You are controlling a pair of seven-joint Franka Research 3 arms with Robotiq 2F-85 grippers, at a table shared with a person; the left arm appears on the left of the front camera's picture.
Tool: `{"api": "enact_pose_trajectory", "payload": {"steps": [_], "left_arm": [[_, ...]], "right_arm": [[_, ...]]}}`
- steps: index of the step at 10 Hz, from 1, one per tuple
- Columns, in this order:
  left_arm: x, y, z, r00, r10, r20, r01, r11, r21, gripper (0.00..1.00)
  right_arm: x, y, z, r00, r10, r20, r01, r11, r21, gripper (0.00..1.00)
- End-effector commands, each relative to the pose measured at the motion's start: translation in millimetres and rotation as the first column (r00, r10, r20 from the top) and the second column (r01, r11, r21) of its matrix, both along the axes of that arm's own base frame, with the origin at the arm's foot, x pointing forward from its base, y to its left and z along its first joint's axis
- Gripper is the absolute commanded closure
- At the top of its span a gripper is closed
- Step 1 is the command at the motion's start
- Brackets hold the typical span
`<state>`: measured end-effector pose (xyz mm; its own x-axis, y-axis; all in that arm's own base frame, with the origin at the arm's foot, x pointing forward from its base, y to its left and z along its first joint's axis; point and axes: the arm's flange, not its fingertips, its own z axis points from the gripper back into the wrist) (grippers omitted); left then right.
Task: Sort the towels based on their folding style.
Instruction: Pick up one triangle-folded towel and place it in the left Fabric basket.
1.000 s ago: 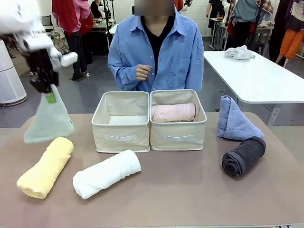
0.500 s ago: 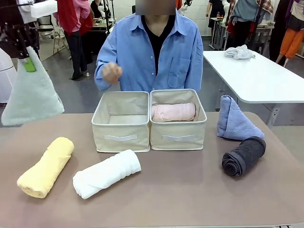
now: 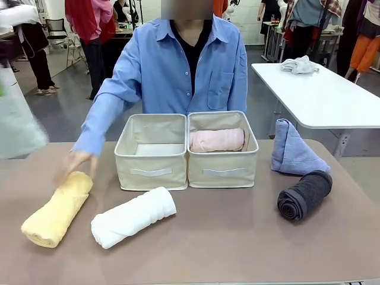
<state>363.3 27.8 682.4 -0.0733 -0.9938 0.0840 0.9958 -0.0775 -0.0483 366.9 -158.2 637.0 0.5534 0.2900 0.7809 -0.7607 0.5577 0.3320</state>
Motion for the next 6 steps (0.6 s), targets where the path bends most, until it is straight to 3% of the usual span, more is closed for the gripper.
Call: {"api": "enact_pose_trajectory", "payload": {"steps": [1, 6], "left_arm": [[-70.9, 88.9, 10.6, 0.998, 0.037, -0.048, -0.039, 0.999, -0.023, 0.98], [-86.4, 127.4, 10.8, 0.996, 0.088, -0.005, -0.088, 0.991, -0.102, 0.98]], "right_arm": [[-0.5, 1.3, 0.4, 1.000, 0.009, 0.010, -0.009, 1.000, 0.013, 0.00], [-0.5, 1.3, 0.4, 1.000, 0.009, 0.010, -0.009, 1.000, 0.013, 0.00]]}}
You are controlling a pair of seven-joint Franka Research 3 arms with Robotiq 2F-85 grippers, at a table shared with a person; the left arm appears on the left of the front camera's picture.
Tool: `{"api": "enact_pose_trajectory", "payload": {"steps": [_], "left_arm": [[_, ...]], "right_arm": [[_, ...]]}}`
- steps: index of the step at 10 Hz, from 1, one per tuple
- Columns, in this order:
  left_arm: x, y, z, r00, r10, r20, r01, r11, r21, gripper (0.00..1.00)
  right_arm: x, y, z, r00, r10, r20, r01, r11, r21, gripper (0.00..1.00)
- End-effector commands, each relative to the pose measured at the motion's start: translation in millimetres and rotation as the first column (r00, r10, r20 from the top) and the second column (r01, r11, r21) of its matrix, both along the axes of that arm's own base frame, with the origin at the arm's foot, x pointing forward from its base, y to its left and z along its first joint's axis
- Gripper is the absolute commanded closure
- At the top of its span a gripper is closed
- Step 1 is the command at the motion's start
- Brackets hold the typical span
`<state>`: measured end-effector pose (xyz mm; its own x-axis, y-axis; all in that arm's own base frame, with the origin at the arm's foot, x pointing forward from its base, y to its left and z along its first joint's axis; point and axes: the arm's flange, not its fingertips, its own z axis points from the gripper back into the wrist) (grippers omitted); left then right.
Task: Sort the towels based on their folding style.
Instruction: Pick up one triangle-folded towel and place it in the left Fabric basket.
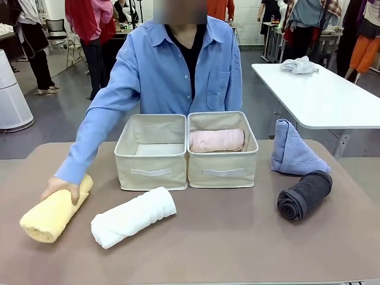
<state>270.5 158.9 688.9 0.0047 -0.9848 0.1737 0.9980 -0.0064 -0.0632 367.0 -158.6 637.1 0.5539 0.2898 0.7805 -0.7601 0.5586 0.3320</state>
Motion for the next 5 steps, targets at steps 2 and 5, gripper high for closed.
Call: {"api": "enact_pose_trajectory", "payload": {"steps": [2, 5], "left_arm": [[7.0, -2.6, 5.2, 0.999, 0.014, 0.030, -0.013, 0.999, -0.048, 0.98], [15.8, -12.7, 9.0, 0.997, 0.028, 0.067, -0.019, 0.992, -0.126, 0.98]], "right_arm": [[-0.6, 1.7, 0.3, 1.000, 0.010, 0.011, -0.010, 1.000, 0.013, 0.00], [-0.6, 1.7, 0.3, 1.000, 0.010, 0.011, -0.010, 1.000, 0.013, 0.00]]}}
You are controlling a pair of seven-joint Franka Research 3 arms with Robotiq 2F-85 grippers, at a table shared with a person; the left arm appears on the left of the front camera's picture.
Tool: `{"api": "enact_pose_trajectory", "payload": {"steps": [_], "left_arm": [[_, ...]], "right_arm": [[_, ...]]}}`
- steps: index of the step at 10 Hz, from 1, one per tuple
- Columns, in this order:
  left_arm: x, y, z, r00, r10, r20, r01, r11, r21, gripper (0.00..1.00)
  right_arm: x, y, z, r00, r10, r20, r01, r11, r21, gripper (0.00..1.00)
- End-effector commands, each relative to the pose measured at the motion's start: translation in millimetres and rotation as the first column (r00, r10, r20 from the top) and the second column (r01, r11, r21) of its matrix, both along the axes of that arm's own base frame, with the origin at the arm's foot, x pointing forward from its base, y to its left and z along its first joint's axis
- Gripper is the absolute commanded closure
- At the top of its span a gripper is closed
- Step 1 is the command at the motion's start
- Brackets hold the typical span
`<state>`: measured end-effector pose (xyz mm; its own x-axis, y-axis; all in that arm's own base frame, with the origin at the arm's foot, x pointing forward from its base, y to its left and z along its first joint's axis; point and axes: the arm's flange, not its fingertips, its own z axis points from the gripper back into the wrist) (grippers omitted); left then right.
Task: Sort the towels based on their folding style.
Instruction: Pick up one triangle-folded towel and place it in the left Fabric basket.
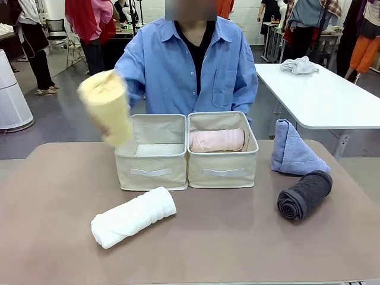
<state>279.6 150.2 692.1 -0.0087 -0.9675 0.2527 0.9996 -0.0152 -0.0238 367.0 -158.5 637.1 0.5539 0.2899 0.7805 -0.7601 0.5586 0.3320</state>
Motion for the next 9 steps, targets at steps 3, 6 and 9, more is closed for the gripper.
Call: {"api": "enact_pose_trajectory", "payload": {"steps": [3, 6, 9], "left_arm": [[34.0, -53.1, 7.5, 0.997, 0.028, 0.069, -0.020, 0.994, -0.109, 0.98], [78.0, -146.1, -5.6, 0.994, -0.001, 0.105, 0.001, 1.000, 0.000, 0.98], [98.9, -184.8, -28.2, 0.994, 0.007, 0.112, -0.011, 1.000, 0.030, 0.98]], "right_arm": [[-0.6, 1.7, 0.3, 1.000, 0.009, 0.011, -0.010, 1.000, 0.013, 0.00], [-0.6, 1.7, 0.3, 1.000, 0.009, 0.011, -0.010, 1.000, 0.013, 0.00], [-0.6, 1.7, 0.3, 1.000, 0.009, 0.011, -0.010, 1.000, 0.013, 0.00]]}}
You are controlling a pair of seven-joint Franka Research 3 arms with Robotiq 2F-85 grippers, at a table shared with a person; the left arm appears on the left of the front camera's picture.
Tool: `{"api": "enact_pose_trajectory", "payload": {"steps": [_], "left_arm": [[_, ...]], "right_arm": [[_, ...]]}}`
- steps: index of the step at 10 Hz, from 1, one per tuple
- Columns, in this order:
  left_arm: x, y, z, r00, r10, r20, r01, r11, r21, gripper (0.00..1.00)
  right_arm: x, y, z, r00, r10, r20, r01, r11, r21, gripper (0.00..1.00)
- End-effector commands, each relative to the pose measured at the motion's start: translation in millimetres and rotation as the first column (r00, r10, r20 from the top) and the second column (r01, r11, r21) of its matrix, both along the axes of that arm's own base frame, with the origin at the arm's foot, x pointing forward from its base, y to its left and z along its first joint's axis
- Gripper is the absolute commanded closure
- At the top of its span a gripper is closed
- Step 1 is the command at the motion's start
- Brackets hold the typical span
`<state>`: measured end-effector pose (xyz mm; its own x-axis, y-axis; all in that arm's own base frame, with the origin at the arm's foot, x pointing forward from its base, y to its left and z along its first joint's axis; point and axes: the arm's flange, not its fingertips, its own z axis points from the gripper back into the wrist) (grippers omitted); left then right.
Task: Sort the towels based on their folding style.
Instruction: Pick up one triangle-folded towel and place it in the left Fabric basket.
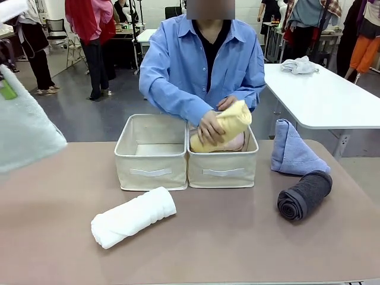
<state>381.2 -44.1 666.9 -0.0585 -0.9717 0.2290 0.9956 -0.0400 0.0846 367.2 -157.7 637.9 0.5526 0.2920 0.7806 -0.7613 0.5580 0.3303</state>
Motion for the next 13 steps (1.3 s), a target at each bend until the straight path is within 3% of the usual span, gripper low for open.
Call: {"api": "enact_pose_trajectory", "payload": {"steps": [1, 2, 11, 12, 13], "left_arm": [[-4.5, 14.5, 0.8, 0.999, 0.037, 0.006, -0.037, 0.999, -0.038, 0.98], [0.0, 0.0, 0.0, 1.000, 0.000, 0.000, 0.000, 1.000, 0.000, 0.98], [0.0, 0.0, 0.0, 1.000, 0.000, 0.000, 0.000, 1.000, 0.000, 0.98], [2.5, -0.5, -4.4, 1.000, 0.000, -0.005, 0.000, 1.000, -0.007, 0.84], [10.9, -13.6, -7.5, 0.997, -0.070, 0.029, 0.067, 0.994, 0.082, 0.84]], "right_arm": [[-0.7, 0.8, -0.5, 1.000, 0.008, 0.010, -0.008, 1.000, 0.015, 0.00], [-0.7, 0.8, -0.5, 1.000, 0.008, 0.010, -0.008, 1.000, 0.015, 0.00], [-0.7, 0.8, -0.5, 1.000, 0.008, 0.010, -0.008, 1.000, 0.015, 0.00], [-0.7, 0.8, -0.5, 1.000, 0.008, 0.010, -0.008, 1.000, 0.015, 0.00], [-0.7, 0.8, -0.5, 1.000, 0.008, 0.010, -0.008, 1.000, 0.015, 0.00]]}}
